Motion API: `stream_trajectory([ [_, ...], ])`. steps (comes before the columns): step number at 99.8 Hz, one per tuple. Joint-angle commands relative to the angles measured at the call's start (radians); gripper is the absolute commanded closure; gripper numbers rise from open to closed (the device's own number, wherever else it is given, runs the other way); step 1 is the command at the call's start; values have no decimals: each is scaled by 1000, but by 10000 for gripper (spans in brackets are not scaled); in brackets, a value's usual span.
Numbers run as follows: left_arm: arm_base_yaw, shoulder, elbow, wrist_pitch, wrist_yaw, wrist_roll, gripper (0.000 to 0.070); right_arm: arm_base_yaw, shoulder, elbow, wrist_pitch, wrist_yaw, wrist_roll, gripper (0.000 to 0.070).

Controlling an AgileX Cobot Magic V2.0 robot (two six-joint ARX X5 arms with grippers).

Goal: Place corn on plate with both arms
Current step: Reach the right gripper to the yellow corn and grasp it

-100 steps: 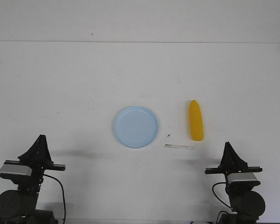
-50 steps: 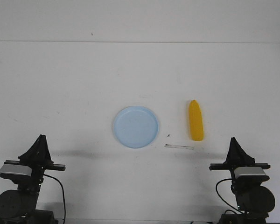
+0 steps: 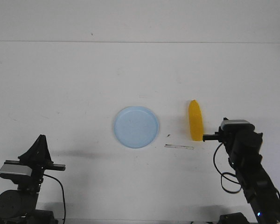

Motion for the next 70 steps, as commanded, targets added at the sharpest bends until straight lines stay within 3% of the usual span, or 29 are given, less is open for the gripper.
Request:
stream_trajectory([
  [1,1,-2,7,14,-3,9,699,30,115,83,-58,17,54,696],
  [20,1,-2,7,13,-3,9,699,69,370,309,-216,-2,189,696],
  [31,1,-2,7,14,-3,9,699,85,505,451,-373,-3,303,691],
  [40,1,-2,7,13,-3,9,699,87,599,550,-493,-23,323,670],
  [46,1,-2,7,13,-3,9,699,89,661,612,-567,-49,323,600],
  [60,1,-2,7,13,-3,9,699,92,767,691,-649,-74,322,349],
  [70,1,-2,7,14,-3,8,699,91,805,693,-649,-84,322,266],
])
